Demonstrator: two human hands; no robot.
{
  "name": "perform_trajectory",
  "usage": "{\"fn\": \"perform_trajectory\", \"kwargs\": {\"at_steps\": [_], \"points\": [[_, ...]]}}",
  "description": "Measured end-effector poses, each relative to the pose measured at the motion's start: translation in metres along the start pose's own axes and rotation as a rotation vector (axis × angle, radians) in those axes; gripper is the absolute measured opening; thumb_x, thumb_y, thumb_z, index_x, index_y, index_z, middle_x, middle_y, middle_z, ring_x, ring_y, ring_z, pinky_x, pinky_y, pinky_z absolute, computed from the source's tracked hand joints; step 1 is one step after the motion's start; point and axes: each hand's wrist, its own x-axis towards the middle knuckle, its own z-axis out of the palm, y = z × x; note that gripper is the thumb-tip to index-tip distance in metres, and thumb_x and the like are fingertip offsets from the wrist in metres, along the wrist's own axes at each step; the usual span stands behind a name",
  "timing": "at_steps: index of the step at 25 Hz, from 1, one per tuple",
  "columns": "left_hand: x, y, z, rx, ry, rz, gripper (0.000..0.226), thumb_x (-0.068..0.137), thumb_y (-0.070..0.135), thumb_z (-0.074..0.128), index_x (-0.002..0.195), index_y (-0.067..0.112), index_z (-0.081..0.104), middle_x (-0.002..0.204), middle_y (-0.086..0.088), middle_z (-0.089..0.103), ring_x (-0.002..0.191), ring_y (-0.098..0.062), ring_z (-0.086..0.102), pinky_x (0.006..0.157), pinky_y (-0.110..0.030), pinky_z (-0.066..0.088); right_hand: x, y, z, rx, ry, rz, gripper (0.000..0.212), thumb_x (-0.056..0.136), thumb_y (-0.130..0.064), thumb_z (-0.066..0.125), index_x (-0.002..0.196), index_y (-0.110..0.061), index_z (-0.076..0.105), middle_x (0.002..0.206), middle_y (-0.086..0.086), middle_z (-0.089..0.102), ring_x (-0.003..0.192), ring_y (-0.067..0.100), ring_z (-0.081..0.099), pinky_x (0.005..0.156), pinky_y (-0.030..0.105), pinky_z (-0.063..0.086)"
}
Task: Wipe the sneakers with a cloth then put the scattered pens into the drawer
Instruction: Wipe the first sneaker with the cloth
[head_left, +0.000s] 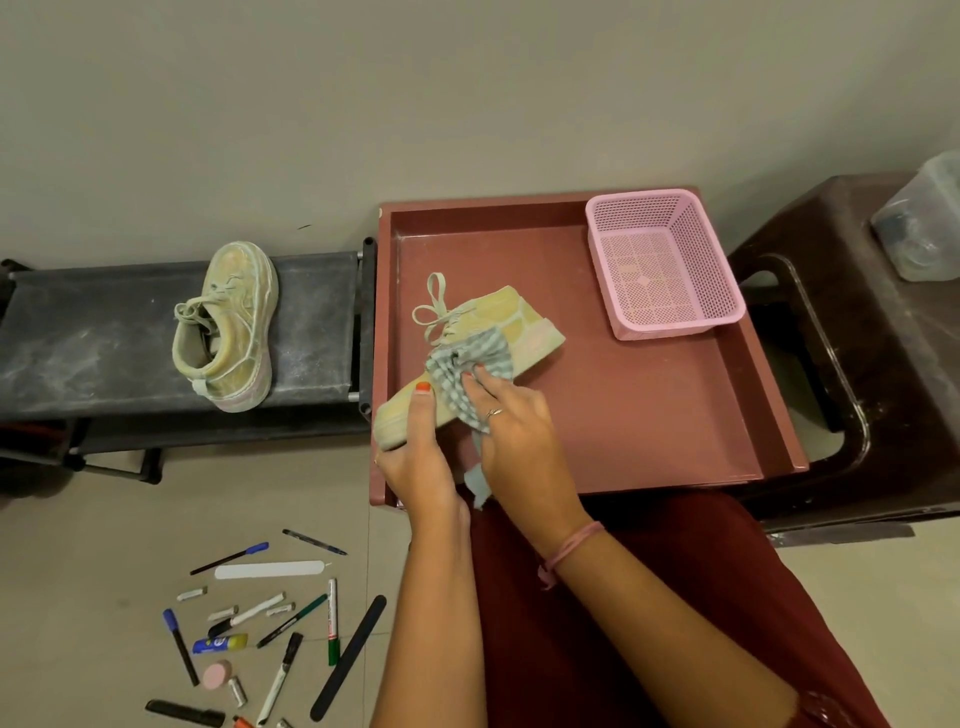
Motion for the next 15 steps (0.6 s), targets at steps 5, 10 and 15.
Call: {"fn": "perform_trajectory", "kwargs": {"at_steps": [5,10,15], "points": [[-0.005,0.006,0.002,-0.013,0.031,-0.027,0.023,0.082,0.024,0.074,0.103,0.017,0.068,0.106,-0.003,0.072,0.101,-0.015,0.068,0.088,-0.029,0.053,0.027,0.054,-0.003,-0.119,0.012,-0.074,0.047,0.068,0.014,0.065,0.113,-0.001,0.067,0.115,0.01,0.067,0.092,0.031,0.06,0.085,0.032,0.055],[-0.006,0.007,0.004,0.005,0.028,-0.018,0.023,0.083,0.025,0.074,0.104,0.018,0.068,0.106,0.0,0.072,0.1,-0.011,0.067,0.09,-0.028,0.052,0.04,0.059,0.001,-0.103,0.084,0.019,0.03,0.081,0.001,0.051,0.103,0.001,0.07,0.11,0.011,0.069,0.093,0.032,0.06,0.093,0.016,0.041],[-0.003,0.003,0.0,-0.001,0.044,-0.048,0.035,0.081,0.03,0.075,0.109,0.011,0.067,0.103,-0.006,0.073,0.095,-0.019,0.07,0.083,-0.035,0.056,0.025,0.005,-0.005,0.272,0.057,0.404,0.029,0.076,0.002,0.064,0.102,-0.006,0.073,0.107,0.006,0.07,0.096,0.012,0.061,0.089,0.008,0.042]]}}
